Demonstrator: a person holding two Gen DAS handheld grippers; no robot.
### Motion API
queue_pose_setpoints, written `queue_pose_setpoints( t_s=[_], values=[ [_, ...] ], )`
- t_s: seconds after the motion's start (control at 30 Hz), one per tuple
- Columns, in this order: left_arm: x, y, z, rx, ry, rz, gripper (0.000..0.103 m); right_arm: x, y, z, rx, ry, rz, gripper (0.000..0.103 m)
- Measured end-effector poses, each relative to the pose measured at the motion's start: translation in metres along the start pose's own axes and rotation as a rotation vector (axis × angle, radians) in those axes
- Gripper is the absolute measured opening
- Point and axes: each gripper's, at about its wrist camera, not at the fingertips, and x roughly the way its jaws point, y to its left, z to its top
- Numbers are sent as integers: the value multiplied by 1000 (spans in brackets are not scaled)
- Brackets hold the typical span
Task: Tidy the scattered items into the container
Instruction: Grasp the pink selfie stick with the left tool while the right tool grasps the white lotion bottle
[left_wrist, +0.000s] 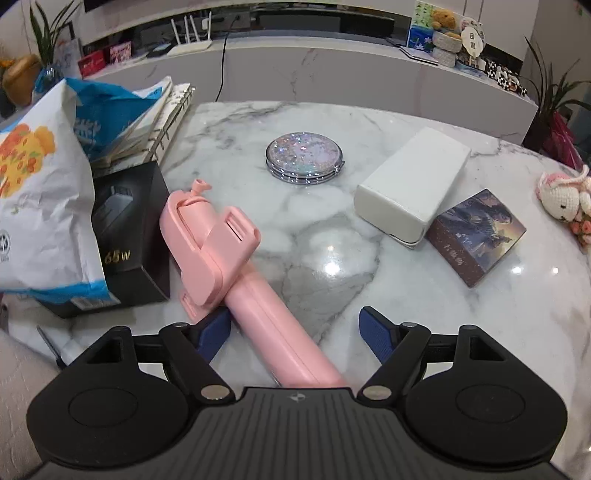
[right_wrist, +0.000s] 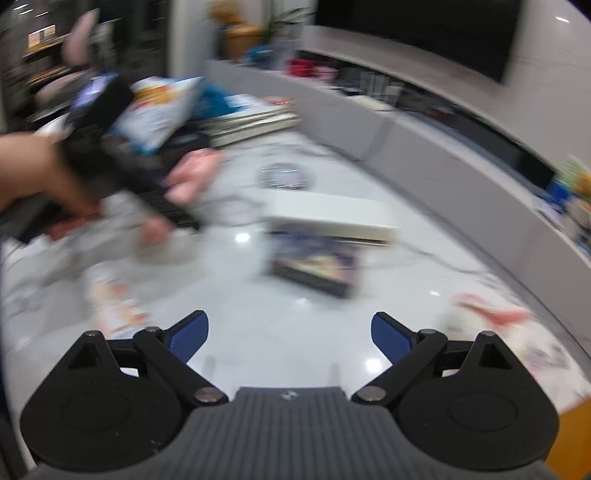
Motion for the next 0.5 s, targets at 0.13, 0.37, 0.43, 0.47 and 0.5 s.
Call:
queue_pose_setpoints(
  t_s=[0.13, 0.37, 0.43, 0.47, 0.5],
  values=[
    [-4, 4, 2, 2, -3, 2, 63, 14, 36, -1, -68, 22, 119, 95],
    [-11, 6, 0, 55, 2, -110, 44, 33, 84, -6, -171, 57, 255, 94],
    [-13, -2, -2, 109, 8, -150, 41, 34, 87, -6, -169, 55, 262, 94],
    [-14, -5, -3, 130, 13, -173, 39, 35, 86, -6, -161, 55, 265, 94],
    [-15, -9, -3, 146, 19, -190, 38, 36, 85, -6, -153, 56, 267, 94]
  ],
)
